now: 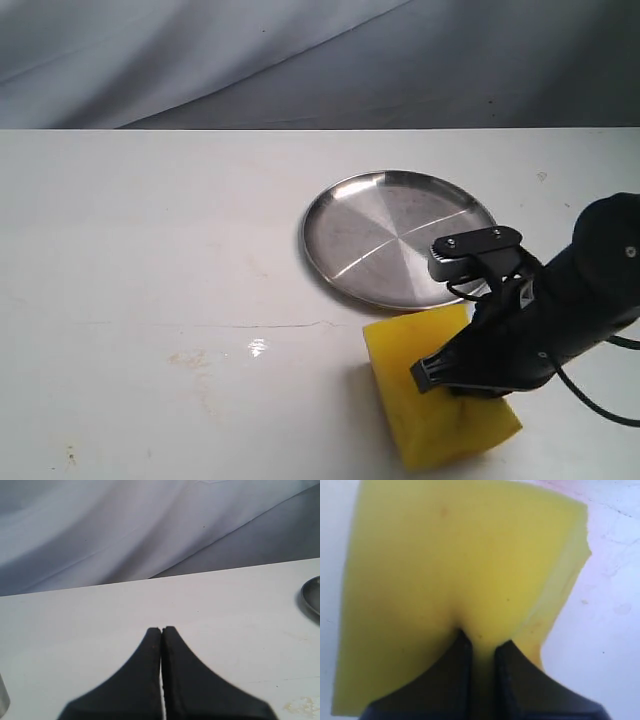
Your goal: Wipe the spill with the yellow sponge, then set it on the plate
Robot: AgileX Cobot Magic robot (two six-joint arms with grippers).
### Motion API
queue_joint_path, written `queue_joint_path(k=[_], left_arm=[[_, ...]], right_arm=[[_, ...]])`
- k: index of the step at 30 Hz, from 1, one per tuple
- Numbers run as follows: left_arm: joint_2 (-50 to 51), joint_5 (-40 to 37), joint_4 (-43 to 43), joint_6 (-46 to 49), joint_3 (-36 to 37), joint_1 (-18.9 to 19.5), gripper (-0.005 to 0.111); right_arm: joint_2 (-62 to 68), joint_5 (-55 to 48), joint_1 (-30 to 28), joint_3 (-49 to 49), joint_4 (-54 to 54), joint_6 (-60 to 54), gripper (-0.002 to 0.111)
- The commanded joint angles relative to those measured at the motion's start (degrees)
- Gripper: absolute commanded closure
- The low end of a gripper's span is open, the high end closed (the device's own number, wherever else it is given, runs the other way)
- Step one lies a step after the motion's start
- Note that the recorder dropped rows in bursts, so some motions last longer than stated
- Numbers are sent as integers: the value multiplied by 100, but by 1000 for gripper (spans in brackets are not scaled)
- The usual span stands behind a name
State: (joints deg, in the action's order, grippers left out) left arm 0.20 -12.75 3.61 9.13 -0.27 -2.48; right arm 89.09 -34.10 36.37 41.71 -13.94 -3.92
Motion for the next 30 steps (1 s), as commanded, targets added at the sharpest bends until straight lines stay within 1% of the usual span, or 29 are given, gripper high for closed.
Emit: queue_joint_path(k=[1,6,9,11,14,18,20,22,30], left_arm=[[-20,58,34,2,27,-31,107],[-20,58,34,2,27,-31,107],[-20,58,34,2,27,-31,107],[-20,58,34,2,27,-31,107],[-20,58,34,2,27,-31,107],[-20,58,34,2,27,-31,107],[-20,58,34,2,27,-31,107],[-20,58,34,2,27,-31,107],[-20,58,34,2,27,-31,107]], right_arm=[[389,139,88,187,-776,-688,108],[1431,239,490,709,-2310,-1911,108],[1931,206,885,1321,-3177,-2603,108],[2163,177,1164,1826,-3424,-2761,108],[2411,102,1446,2601,-3473,-2758,108],[2616,35,1501,3513,-3580,-2758,108],[2626,35,1384,3877,-3533,-2692,108],[2614,-14,1179,4043,-3533,-2661,108],[2405,-470,2,4100,-3163,-2510,108]])
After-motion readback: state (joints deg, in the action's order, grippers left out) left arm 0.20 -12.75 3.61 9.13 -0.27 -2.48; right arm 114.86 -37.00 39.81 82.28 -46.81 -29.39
